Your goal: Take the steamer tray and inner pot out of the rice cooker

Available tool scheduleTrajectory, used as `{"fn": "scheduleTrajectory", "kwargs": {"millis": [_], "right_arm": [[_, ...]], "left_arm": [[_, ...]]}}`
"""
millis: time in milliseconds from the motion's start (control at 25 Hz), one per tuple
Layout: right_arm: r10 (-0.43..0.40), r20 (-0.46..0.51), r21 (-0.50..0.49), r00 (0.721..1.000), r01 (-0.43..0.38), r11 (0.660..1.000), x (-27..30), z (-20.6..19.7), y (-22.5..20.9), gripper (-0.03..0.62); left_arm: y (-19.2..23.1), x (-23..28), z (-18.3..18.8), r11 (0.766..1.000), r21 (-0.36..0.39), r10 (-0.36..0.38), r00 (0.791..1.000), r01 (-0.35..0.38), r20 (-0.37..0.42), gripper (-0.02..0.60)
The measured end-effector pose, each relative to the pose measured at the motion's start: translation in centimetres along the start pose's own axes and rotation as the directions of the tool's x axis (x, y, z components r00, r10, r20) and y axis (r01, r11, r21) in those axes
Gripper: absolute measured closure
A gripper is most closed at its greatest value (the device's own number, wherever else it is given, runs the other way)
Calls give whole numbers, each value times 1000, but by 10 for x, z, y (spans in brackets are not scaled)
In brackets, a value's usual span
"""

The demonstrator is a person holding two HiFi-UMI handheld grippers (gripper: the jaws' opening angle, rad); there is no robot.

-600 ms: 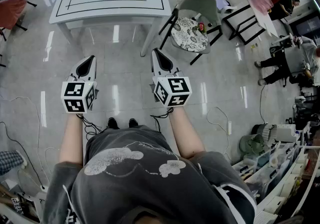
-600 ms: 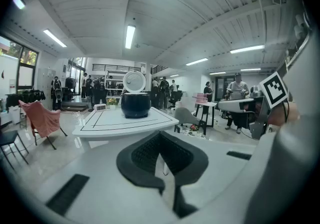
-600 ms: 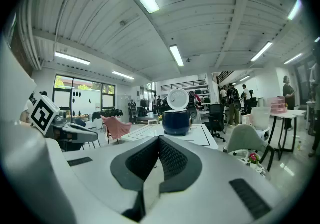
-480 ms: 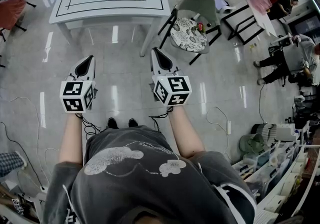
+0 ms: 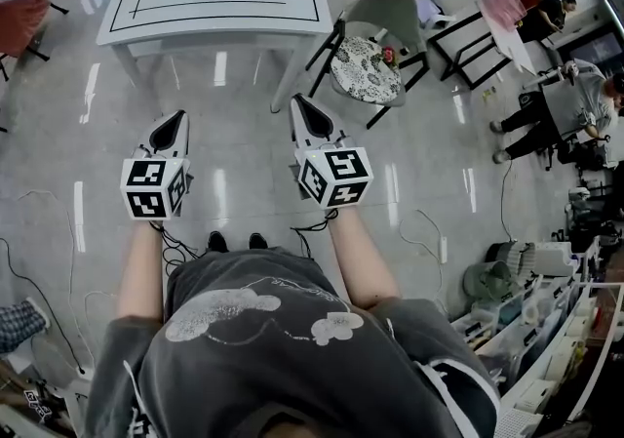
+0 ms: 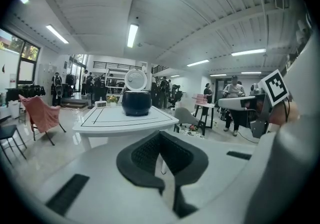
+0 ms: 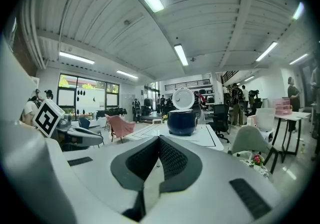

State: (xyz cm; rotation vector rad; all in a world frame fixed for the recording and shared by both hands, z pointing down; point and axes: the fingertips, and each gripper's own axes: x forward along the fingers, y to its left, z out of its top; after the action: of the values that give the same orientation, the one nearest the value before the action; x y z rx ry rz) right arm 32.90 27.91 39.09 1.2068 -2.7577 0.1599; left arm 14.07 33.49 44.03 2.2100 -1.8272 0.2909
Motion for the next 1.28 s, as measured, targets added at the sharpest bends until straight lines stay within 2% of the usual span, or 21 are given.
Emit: {"fn": "scheduleTrajectory", "kwargs": {"millis": [200, 400, 560, 600, 640, 680, 720, 840, 960, 1280], "right_arm": [[-11, -12, 13, 1000, 11, 1000, 7, -7, 10, 566], [-37, 20, 66, 999, 36, 997, 16, -7, 24, 566], [-53, 28, 98, 998, 50, 994, 27, -11, 35, 560], [-41, 24, 100, 999, 38, 994, 31, -13, 39, 550], [-29, 16, 103, 999, 28, 994, 34, -15, 42, 498], [-20, 8, 110, 1000, 19, 994, 38, -17, 45, 406], [-12, -1, 120, 1000, 12, 993, 41, -20, 47, 367], [-5, -33, 145, 999, 10, 989, 53, -28, 48, 317], [4, -67, 177, 998, 8, 984, 68, -36, 42, 295], [18, -72, 204, 997, -2, 979, 142, -29, 4, 295]], "left_arm": [[15, -2, -4, 999, -37, 7, 1000, -7, -3, 574], [31, -11, -4, 999, -49, -20, 1000, 21, 23, 574], [55, -17, -6, 998, -60, 11, 998, -7, 55, 571], [59, -16, -6, 998, -62, 13, 998, -10, 55, 550], [62, -14, -6, 998, -62, 7, 999, -4, 51, 463], [62, -12, -7, 998, -60, -3, 999, 6, 47, 380], [63, -11, -8, 998, -57, -13, 999, 16, 44, 346], [67, -6, -11, 998, -42, -35, 998, 37, 47, 243], [75, 2, -16, 997, -68, -46, 999, 48, 27, 197], [122, 43, 4, 996, -87, 23, 999, -20, 26, 184]]}}
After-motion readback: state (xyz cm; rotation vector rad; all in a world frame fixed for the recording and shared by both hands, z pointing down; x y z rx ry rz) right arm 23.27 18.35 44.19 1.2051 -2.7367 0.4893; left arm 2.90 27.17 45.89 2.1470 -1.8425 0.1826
